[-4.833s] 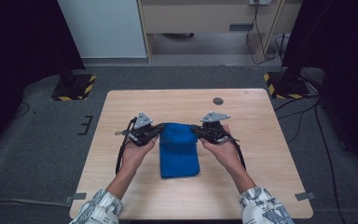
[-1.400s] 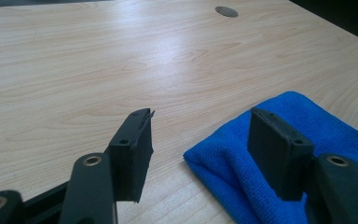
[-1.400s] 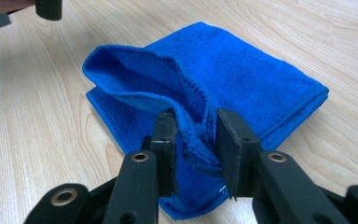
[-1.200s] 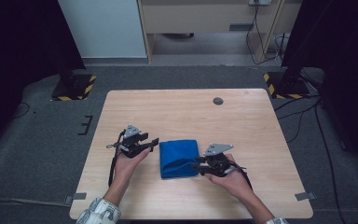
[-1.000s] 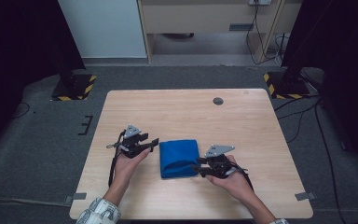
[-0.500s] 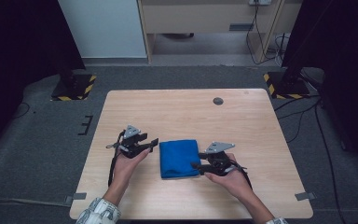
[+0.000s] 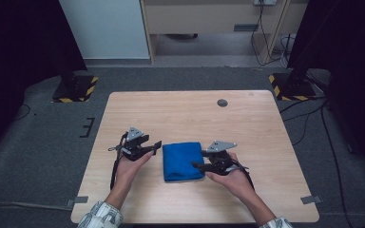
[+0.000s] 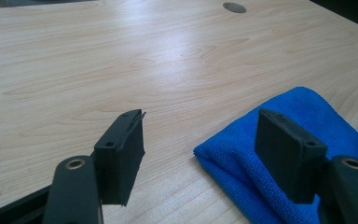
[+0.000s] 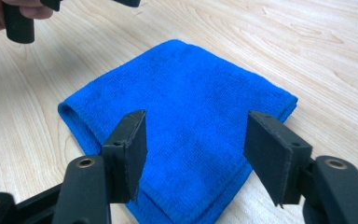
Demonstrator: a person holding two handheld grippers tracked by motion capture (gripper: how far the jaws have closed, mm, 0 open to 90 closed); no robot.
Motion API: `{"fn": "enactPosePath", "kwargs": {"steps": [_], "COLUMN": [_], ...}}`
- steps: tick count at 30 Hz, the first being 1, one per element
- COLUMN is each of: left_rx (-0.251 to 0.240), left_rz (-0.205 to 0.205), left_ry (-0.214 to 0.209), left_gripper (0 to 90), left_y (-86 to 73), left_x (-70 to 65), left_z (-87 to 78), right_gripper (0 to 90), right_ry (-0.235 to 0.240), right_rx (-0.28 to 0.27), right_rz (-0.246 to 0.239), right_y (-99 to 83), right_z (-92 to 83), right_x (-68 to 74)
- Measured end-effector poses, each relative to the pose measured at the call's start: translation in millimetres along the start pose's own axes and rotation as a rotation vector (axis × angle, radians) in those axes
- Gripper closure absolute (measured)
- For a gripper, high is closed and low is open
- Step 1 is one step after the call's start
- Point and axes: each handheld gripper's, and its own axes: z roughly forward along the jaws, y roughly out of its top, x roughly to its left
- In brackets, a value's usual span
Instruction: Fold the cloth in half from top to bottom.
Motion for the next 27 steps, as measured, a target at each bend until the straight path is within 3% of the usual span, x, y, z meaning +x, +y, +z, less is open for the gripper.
{"fn": "enactPosePath", "kwargs": {"steps": [14,20,27], "left_rx": [0.008,0.03,0.016], "left_rz": [0.027,0.036,0.044], "left_ry": [0.005,0.003,-0.029], "left_gripper": [23.9,14.9,9.0], "left_y": [1.2,3.7,5.3], "left_x": [-4.4,-6.4,-9.9], "left_z": [1.5,2.8,2.9], "right_gripper": [26.1,19.8,13.2], "right_ry": [-0.048,-0.083,-0.106], "right_rx": [-0.03,-0.037,-0.043], "right_rz": [0.001,0.013,0.038], "right_y": [10.3,14.7,19.4], "right_z": [1.0,-1.2,-6.2], "right_x": [-4.1,-10.9,-18.6]}}
